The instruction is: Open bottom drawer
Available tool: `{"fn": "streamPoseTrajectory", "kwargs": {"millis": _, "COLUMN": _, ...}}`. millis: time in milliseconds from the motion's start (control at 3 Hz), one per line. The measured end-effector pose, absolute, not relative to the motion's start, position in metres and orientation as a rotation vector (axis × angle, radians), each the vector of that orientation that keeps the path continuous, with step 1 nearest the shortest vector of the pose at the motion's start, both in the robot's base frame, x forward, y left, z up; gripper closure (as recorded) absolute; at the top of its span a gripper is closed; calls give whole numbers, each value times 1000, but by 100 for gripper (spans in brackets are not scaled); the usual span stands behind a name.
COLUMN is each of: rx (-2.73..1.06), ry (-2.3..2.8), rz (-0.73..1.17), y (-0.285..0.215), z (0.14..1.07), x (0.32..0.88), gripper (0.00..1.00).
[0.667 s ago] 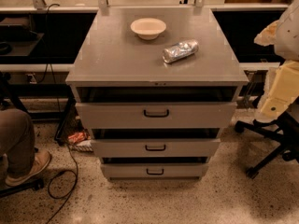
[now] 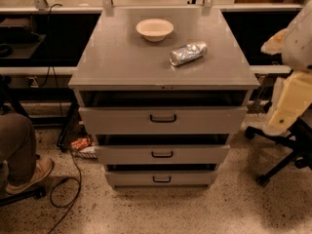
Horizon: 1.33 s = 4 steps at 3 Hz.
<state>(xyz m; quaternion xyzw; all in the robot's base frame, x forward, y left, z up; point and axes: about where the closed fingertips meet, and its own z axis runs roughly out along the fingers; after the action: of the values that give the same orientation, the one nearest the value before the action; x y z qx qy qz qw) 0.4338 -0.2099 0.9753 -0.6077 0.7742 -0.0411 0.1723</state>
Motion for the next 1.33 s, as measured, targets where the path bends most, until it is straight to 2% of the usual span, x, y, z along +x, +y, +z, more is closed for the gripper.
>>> {"fn": "streamPoseTrajectory", "kwargs": {"millis": 333, "rx": -1782, "ry": 2114, "rz": -47, "y": -182, "z": 937, "x": 413, "gripper": 0}}
{"fn": "streamPoseTrajectory", "kwargs": {"millis": 667, "rx": -1815, "ry": 2058, "rz": 119, "y": -140, "z": 869, "x": 395, "gripper": 0}}
{"fn": "streamPoseTrajectory", "kwargs": {"millis": 1333, "rx": -1836, "ry": 2096, "rz": 178, "y": -136, "z": 835, "x": 378, "gripper": 0}}
